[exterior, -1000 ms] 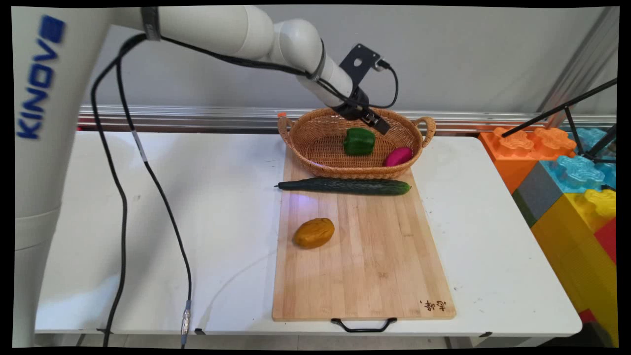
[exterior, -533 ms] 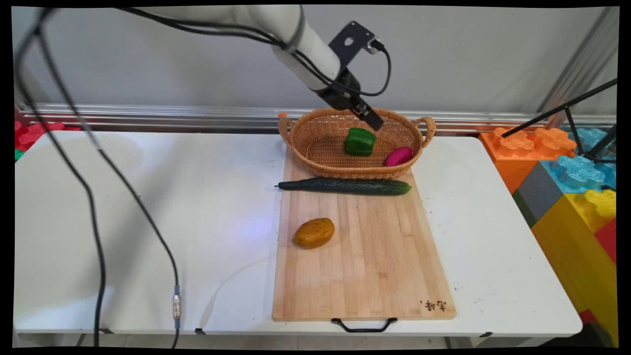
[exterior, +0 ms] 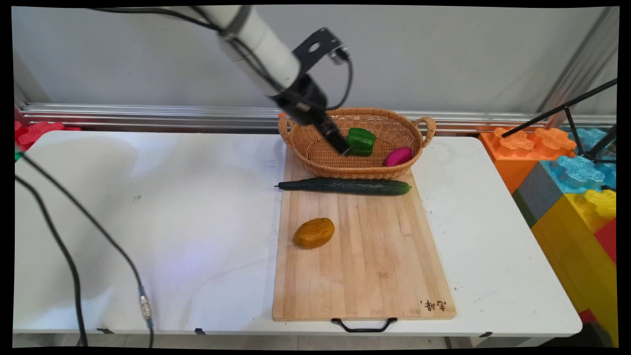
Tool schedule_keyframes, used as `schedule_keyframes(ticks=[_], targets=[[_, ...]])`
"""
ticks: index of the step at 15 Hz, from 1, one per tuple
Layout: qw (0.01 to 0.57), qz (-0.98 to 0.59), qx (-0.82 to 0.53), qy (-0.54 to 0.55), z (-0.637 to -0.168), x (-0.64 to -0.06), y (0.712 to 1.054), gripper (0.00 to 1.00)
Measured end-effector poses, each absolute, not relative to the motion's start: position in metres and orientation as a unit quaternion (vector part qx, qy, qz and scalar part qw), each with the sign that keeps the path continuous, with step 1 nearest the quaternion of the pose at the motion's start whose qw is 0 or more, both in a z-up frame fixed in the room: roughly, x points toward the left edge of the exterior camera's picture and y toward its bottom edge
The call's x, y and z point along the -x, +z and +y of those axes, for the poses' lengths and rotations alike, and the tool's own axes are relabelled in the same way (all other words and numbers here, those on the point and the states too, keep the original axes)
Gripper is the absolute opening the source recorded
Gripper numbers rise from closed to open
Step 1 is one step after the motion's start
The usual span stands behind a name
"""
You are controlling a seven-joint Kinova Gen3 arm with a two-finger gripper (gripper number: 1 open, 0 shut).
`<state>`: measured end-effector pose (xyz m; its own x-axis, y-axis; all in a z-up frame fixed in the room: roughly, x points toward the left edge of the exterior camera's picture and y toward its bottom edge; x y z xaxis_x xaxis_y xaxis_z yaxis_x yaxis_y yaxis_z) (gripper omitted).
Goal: Pick up the potato from the cutting board
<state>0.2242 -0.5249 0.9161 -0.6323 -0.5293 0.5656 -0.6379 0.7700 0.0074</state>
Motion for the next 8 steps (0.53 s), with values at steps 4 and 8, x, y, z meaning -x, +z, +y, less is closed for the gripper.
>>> schedule_keyframes(ticks=[4,8], targets=[[0.265,-0.91,-0.311,0.065,-0.496,-0.25,0.907,1.0],[0.259,-0.916,-0.303,0.04,-0.478,-0.264,0.893,1.0]])
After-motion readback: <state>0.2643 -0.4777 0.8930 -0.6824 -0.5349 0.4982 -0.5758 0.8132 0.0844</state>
